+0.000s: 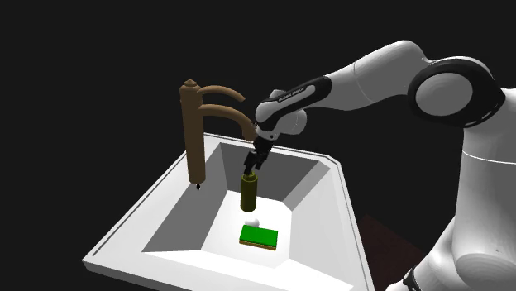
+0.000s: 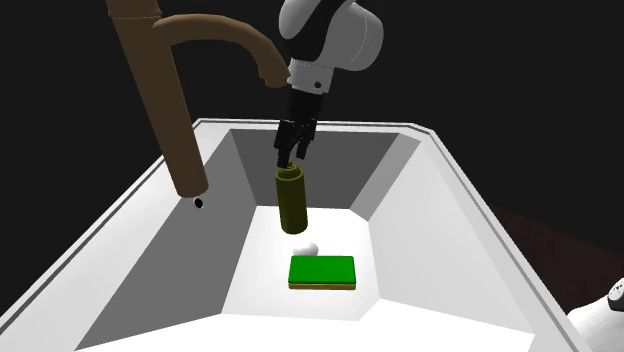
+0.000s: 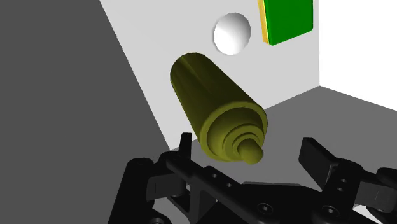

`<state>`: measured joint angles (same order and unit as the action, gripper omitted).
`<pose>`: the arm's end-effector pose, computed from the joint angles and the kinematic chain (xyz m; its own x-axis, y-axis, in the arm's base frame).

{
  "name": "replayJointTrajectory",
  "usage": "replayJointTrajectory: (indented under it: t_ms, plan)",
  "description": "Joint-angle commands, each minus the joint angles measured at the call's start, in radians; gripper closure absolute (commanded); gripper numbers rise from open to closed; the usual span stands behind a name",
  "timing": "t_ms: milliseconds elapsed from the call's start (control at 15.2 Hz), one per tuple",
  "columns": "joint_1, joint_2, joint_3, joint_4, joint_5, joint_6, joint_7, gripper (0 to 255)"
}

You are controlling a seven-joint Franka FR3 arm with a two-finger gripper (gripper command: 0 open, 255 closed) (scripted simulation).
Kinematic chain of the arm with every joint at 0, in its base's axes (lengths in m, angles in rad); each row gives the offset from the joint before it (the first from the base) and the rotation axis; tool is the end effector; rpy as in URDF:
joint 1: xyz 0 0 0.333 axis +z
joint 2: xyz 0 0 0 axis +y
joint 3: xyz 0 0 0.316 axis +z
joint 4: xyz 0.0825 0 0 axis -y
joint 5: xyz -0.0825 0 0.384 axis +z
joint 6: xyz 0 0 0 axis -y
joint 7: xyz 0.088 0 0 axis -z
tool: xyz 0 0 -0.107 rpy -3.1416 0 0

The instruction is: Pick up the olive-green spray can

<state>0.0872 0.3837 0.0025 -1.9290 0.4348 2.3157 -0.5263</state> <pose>0.6199 0.0637 0.2911 0.9483 0.2945 0.1186 0.3168 -0.9027 -0.2912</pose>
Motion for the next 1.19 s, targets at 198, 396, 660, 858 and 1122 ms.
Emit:
replayJointTrajectory:
  t_ms: [198, 396, 660, 858, 1122]
  plan:
    - [-0.003, 0.033, 0.005, -0.003, 0.012, 0.034, -0.019, 0]
    - [-0.003, 0.037, 0.005, 0.001, 0.012, 0.034, -0.018, 255]
    - [-0.002, 0.036, 0.005, -0.001, 0.013, 0.035, -0.018, 255]
    - [-0.003, 0.033, 0.005, -0.002, 0.012, 0.034, -0.019, 255]
    - [-0.001, -0.001, -0.001, 0.004, -0.001, -0.005, 0.001, 255]
